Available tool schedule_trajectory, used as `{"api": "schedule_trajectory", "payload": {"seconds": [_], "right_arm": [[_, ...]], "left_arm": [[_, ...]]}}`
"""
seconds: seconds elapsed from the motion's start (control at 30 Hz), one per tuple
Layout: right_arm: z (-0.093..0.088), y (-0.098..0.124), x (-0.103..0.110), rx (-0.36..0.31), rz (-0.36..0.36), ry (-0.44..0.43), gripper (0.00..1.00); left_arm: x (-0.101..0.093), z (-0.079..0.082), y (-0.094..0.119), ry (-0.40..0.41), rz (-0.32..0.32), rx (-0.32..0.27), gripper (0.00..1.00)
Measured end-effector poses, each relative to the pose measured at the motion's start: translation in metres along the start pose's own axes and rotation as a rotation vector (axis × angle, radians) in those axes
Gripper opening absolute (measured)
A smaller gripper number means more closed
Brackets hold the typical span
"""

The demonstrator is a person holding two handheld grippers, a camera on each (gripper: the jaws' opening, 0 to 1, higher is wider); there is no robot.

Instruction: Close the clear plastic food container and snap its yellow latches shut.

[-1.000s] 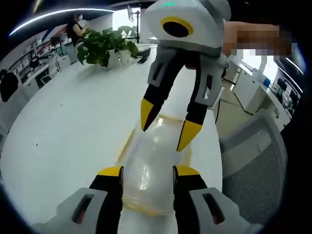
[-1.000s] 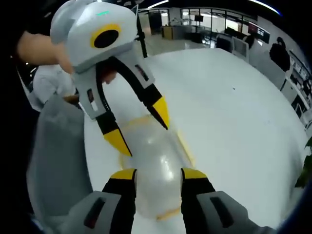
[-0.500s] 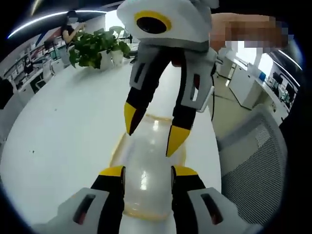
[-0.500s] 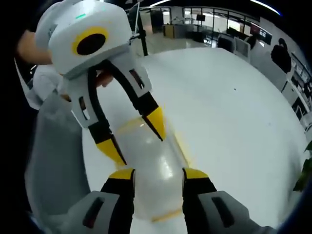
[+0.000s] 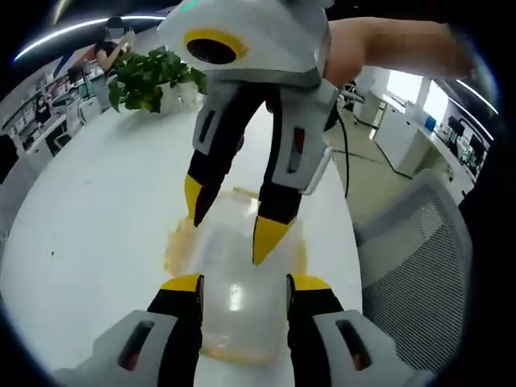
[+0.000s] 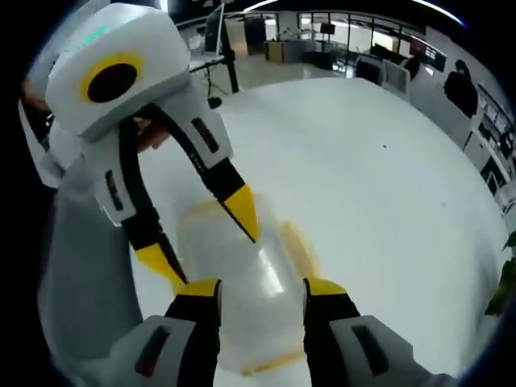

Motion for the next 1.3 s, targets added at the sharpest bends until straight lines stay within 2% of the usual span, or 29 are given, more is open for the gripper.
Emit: {"api": "schedule_trajectory", "payload": {"seconds": [0.17, 0.37, 0.83, 0.93, 1.3], "right_arm": [[0.002, 0.0, -0.002, -0.005, -0.003, -0.008, 0.4], [0.003, -0.002, -0.007, -0.007, 0.0, -0.023, 0.43], [0.002, -0.008, -0.01, 0.023, 0.04, -0.033, 0.48], [0.002, -0.008, -0.011, 0.027, 0.058, -0.046, 0.48], [0.008, -0.006, -0.016, 0.043, 0.087, -0.031, 0.5]], "left_arm": [[-0.008, 0.001, -0.001, -0.03, -0.009, 0.013, 0.41], [-0.018, 0.002, -0.003, -0.134, 0.006, 0.057, 0.42], [-0.02, 0.0, -0.005, -0.147, 0.023, 0.076, 0.42], [-0.023, -0.001, -0.007, -0.174, 0.024, 0.094, 0.42], [-0.023, 0.002, -0.009, -0.168, 0.032, 0.086, 0.43]]}}
Point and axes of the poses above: the point that each gripper's makers call its tool centre point, and the gripper's own axes: y roughly backward along the fingers, x roughly to its left, z roughly out of its top, the point moved 4 cm from there along y, roughly backward along the fingers, and after that the axes turned 12 degrees about -y, right-handed, at the moved point
